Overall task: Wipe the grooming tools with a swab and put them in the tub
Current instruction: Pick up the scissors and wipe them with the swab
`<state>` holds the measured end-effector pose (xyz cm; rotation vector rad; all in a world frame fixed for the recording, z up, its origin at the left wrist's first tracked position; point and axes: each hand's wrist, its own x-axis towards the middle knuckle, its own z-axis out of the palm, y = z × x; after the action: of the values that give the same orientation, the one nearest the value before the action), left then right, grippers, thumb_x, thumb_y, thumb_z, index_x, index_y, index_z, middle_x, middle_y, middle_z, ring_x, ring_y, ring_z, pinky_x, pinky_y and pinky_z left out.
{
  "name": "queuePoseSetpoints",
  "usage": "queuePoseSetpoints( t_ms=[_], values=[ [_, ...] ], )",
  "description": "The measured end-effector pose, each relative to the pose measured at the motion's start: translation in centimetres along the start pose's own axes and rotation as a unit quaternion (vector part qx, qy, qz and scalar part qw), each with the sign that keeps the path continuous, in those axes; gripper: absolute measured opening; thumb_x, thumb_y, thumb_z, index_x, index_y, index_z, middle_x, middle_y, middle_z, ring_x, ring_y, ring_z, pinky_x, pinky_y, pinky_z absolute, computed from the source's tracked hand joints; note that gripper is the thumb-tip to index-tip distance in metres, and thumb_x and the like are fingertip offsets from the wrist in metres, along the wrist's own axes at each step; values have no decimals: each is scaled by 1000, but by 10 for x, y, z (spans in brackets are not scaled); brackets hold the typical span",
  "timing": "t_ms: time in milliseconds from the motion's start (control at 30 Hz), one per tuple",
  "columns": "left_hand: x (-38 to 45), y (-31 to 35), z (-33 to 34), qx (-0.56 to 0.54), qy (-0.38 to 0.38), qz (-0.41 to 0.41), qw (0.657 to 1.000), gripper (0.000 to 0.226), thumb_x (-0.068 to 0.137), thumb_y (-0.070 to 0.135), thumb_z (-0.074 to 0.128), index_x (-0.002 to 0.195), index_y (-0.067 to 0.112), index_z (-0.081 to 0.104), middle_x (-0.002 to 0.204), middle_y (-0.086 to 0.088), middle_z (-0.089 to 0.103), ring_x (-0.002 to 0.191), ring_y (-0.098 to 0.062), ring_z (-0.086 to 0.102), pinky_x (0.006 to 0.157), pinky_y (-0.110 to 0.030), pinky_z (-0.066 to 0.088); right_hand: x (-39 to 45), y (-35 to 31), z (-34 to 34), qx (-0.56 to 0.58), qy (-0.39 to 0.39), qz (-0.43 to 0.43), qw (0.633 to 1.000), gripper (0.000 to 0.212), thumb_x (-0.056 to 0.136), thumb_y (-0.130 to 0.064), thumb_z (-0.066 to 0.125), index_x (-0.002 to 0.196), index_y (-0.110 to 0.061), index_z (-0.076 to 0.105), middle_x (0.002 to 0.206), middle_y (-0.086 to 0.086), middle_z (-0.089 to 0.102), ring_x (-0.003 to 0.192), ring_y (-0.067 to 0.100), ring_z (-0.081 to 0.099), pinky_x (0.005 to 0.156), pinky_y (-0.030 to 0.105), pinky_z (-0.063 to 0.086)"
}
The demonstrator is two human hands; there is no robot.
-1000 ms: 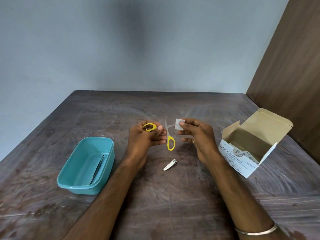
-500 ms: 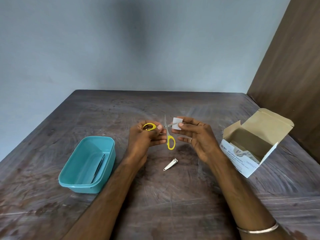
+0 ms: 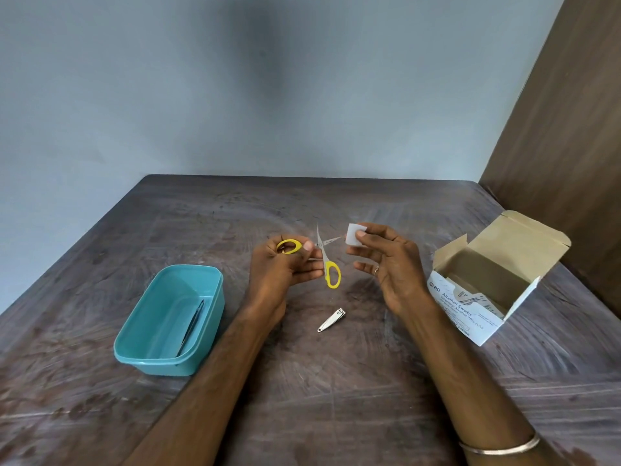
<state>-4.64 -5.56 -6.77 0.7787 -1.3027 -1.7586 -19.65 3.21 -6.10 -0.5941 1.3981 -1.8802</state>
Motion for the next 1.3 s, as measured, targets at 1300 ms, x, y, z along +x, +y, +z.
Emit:
queuePoseSetpoints(
  t_ms=[1300],
  values=[
    [-2, -4, 6, 11, 19, 26, 999, 4, 93, 7, 63, 90, 5, 65, 81, -9, 74, 74, -22, 71, 73, -36, 61, 0, 22, 12, -148, -39, -113, 982, 29, 74, 7, 80, 85, -14, 64, 74, 8, 69, 61, 21, 65, 58, 34, 56]
  ],
)
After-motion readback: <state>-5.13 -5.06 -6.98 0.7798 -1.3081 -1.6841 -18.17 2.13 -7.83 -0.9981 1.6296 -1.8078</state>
